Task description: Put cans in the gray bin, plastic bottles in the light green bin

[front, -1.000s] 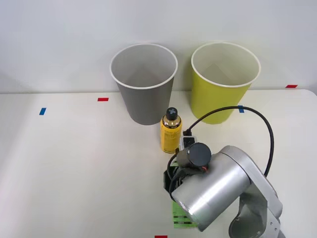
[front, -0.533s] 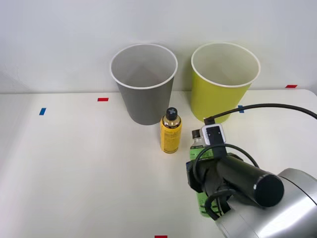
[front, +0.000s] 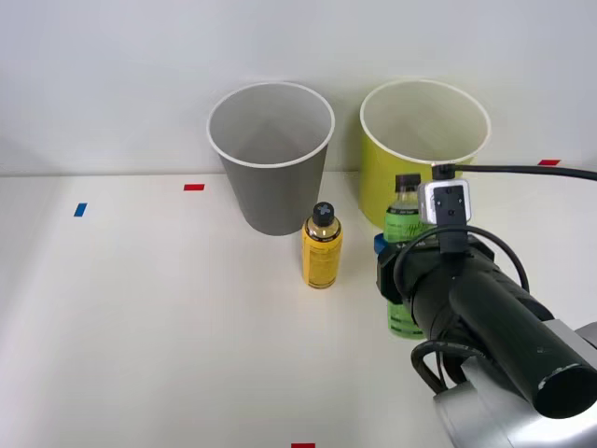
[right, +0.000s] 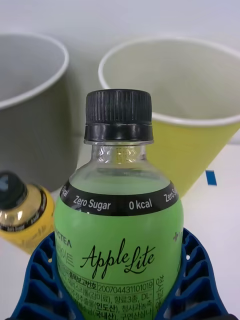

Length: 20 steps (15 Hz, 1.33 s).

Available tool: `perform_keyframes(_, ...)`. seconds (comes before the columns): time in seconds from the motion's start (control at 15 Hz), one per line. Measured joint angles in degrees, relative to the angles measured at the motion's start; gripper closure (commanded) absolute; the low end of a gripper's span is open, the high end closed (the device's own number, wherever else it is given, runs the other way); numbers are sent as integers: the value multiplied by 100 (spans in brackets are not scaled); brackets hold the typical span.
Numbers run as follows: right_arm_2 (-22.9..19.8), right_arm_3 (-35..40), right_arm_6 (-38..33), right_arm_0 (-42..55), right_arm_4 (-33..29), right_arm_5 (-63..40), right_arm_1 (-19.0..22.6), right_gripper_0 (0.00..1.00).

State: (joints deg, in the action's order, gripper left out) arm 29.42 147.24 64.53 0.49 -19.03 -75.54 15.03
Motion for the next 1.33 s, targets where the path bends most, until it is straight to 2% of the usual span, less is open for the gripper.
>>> perform_keyframes(0.33, -718, -1, -30, -19, 157, 1415, -337, 100)
perform_keyframes(0.6, -1573, -67, 35, -565, 1175, 2052, -587, 100)
perform_keyframes(0.8, -2089, -945, 102, -1161, 1761, 2848, -659, 100)
perform_keyframes(0.93, -2375, -1705, 142, -1673, 1839, 3347, -693, 100)
perform_keyframes(1.13, -2898, -2723, 257, -2664, 1876, 3573, -781, 100)
perform_keyframes(1.33, -3102, -3365, 395, -3123, 1805, 3598, -626, 100)
